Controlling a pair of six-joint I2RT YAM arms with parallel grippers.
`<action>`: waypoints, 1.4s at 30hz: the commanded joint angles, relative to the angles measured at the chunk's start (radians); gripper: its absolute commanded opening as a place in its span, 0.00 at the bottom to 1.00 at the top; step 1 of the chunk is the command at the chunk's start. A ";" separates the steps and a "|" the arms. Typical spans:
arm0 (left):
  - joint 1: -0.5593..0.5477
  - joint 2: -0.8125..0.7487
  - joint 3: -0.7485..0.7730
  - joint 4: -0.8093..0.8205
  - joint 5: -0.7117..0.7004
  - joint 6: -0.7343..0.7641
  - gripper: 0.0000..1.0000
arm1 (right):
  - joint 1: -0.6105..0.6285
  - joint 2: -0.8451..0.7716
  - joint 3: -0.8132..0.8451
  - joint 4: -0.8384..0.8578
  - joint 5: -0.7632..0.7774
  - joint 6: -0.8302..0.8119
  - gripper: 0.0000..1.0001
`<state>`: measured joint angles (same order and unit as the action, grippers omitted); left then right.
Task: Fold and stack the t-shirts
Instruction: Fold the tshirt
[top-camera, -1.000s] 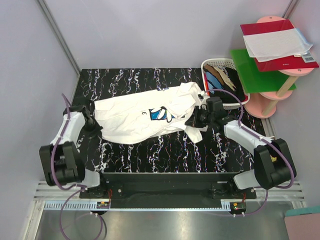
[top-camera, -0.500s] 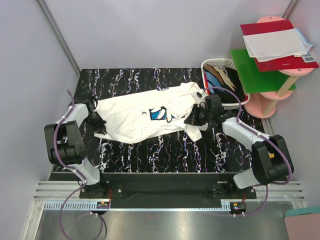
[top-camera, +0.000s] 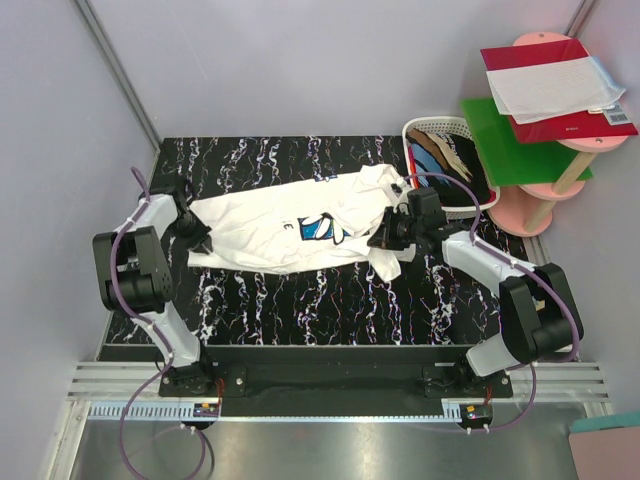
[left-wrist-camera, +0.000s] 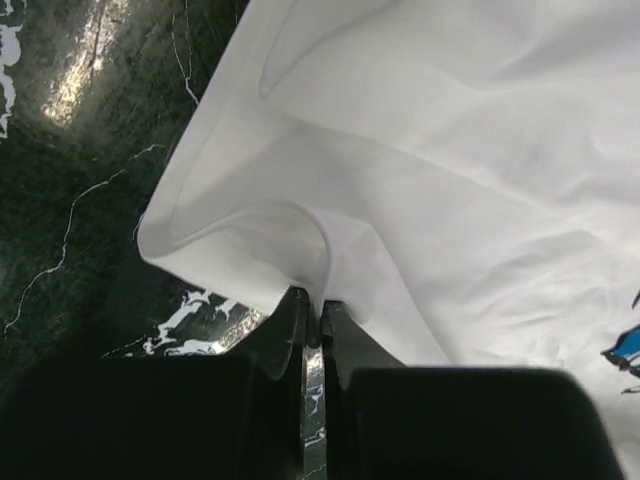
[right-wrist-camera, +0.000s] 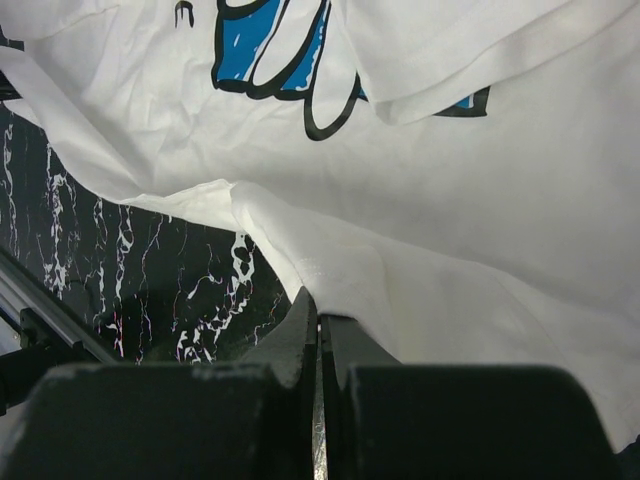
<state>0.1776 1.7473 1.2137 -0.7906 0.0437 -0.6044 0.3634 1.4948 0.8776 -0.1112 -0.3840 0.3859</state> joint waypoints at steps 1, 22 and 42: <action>0.005 0.081 0.047 0.030 -0.003 -0.024 0.21 | -0.004 0.001 0.049 0.018 0.007 -0.019 0.02; -0.004 0.072 -0.014 0.120 -0.034 -0.040 0.91 | -0.004 0.202 0.314 0.064 0.187 -0.088 0.02; -0.003 -0.208 -0.075 0.120 0.064 -0.012 0.99 | -0.006 0.564 0.670 0.038 0.433 -0.137 0.18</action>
<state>0.1757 1.7218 1.1564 -0.6952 0.0509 -0.6430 0.3634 1.9995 1.4593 -0.0731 -0.0425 0.2649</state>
